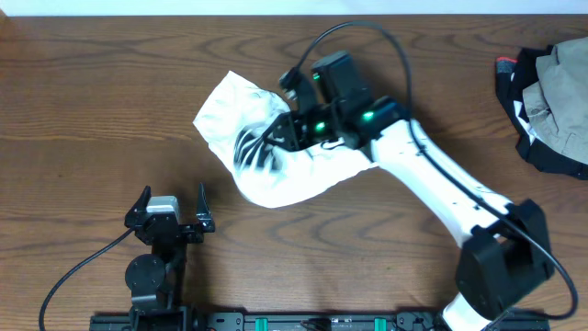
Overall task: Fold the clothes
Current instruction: 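Pull the white shirt left onto the table center with right gripper, then reach the left gripper to the shirt's left end and grasp it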
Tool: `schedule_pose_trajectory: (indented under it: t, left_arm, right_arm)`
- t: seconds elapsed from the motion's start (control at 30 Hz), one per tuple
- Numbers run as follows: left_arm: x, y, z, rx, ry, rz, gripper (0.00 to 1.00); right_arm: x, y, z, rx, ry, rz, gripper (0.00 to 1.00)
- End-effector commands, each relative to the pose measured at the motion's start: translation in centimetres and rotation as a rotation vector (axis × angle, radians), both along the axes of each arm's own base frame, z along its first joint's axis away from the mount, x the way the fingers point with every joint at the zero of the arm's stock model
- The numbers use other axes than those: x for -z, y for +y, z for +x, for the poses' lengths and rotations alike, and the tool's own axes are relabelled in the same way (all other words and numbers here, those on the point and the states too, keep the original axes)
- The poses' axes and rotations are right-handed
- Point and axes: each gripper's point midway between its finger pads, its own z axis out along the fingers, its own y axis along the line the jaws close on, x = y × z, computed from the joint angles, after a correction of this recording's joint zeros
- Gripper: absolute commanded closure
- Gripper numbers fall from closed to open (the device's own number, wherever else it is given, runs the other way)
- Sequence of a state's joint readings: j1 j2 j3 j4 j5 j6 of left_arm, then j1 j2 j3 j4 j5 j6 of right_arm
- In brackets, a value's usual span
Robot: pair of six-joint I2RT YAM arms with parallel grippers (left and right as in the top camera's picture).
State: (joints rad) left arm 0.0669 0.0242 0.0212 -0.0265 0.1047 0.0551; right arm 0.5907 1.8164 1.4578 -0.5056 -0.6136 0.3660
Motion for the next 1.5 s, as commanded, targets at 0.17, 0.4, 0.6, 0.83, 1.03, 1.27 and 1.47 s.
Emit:
schedule_pose_trajectory:
  t: [0.17, 0.4, 0.6, 0.83, 1.03, 1.27, 1.47]
  left_arm:
    - [1.6, -0.4, -0.1, 0.018, 0.049, -0.01, 0.02]
    - [1.6, -0.4, -0.1, 0.018, 0.049, -0.009, 0.02]
    - [1.6, -0.4, -0.1, 0.018, 0.049, -0.01, 0.02]
    - [1.6, -0.4, -0.1, 0.022, 0.049, -0.01, 0.02]
    - [-1.7, -4.7, -0.3, 0.259, -0.066, -0.173, 0.02]
    - [-9.8, -13.9, -8.0, 0.945, -0.402, -0.037, 0.02]
    - [-12.2, -14.3, -9.7, 0.983, -0.529, 0.019, 0.02]
  right_arm:
    - [-2.1, -8.0, 4.6, 0.217, -0.167, -0.195, 0.03]
    - [-4.2, -23.2, 6.3, 0.554, -0.095, -0.327, 0.01]
    - [-1.3, -30.2, 5.1, 0.689, 0.076, -0.39, 0.01]
    - [2.3, -29.9, 5.6, 0.616, 0.134, -0.403, 0.01]
    - [5.6, -29.5, 6.8, 0.55, 0.153, -0.412, 0.07]
    - [7.6, -28.5, 7.7, 0.522, 0.188, -0.365, 0.03]
    - [7.7, -28.5, 7.7, 0.516, 0.186, -0.367, 0.01]
